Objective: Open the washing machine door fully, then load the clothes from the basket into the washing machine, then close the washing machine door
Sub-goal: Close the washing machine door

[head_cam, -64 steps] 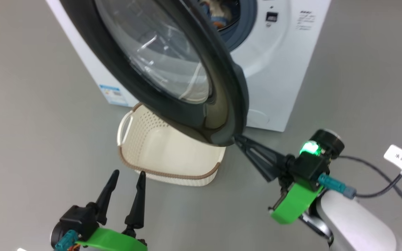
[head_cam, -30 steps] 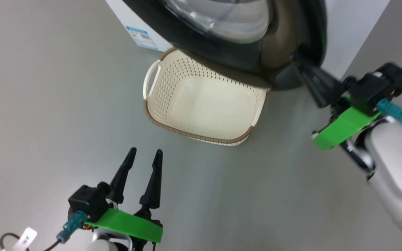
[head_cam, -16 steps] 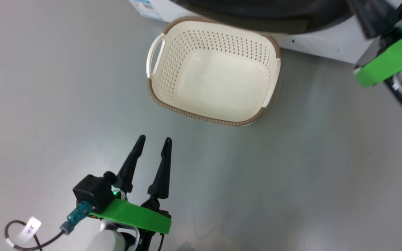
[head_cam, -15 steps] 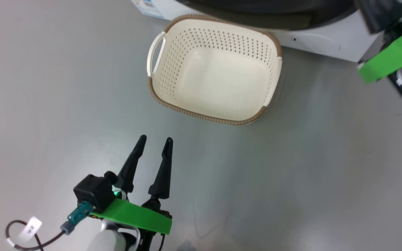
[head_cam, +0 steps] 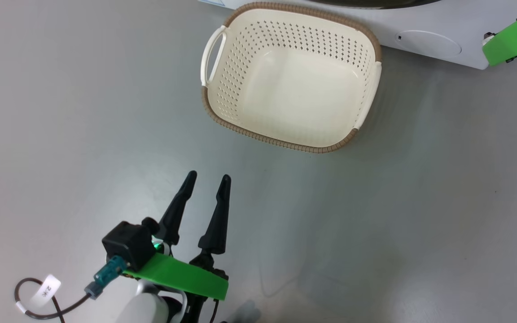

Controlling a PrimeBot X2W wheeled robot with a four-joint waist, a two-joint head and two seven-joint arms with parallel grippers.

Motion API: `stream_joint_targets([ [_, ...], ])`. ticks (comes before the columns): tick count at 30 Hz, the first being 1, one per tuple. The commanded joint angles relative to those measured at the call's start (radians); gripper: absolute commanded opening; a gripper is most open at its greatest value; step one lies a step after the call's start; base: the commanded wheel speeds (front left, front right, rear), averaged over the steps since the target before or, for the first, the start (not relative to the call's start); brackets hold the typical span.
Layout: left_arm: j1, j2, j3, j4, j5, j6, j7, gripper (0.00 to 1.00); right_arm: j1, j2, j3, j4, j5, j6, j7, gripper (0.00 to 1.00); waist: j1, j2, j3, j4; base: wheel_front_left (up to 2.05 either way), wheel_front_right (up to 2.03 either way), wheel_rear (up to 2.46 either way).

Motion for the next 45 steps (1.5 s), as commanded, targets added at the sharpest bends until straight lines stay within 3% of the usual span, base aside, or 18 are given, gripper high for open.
stream_joint_targets([
  [1, -0.009, 0.019, 0.032, -0.020, -0.005, 0.007, -0.006, 1.00, -0.022, -0.007, -0.028, -0.009, -0.013, -0.017, -0.005, 0.00, 0.0000, -0.0001, -0.003, -0.003, 0.00, 0.00, 0.00],
  [15, -0.001, 0.019, 0.069, -0.001, 0.031, 0.000, -0.006, 1.00, 0.125, 0.054, -0.012, -0.053, -0.020, -0.017, -0.012, 0.00, 0.0000, -0.0001, -0.093, -0.066, 0.00, 0.00, 0.00],
  [20, 0.013, 0.019, 0.094, 0.016, 0.054, -0.009, -0.006, 1.00, 0.287, 0.090, -0.042, -0.139, -0.022, -0.017, -0.012, 0.00, 0.0000, -0.0001, -0.160, -0.116, 0.00, 0.00, 0.00],
  [28, 0.034, 0.019, 0.158, 0.040, 0.112, -0.029, -0.006, 1.00, 0.560, 0.201, -0.193, -0.299, -0.014, -0.017, -0.012, 0.00, 0.0000, -0.0001, -0.266, -0.222, 0.00, 0.00, 0.00],
  [37, 0.075, 0.019, 0.226, 0.057, 0.143, -0.047, -0.006, 1.00, 0.789, 0.337, -0.353, -0.430, -0.085, -0.017, -0.012, 0.00, 0.0000, -0.0001, -0.360, -0.345, 0.00, 0.00, 0.00],
  [45, 0.113, 0.019, 0.265, 0.064, 0.154, -0.054, -0.006, 1.00, 0.929, 0.395, -0.452, -0.491, -0.104, -0.017, -0.012, 0.00, 0.0000, -0.0001, -0.422, -0.411, 0.00, 0.00, 0.00],
])
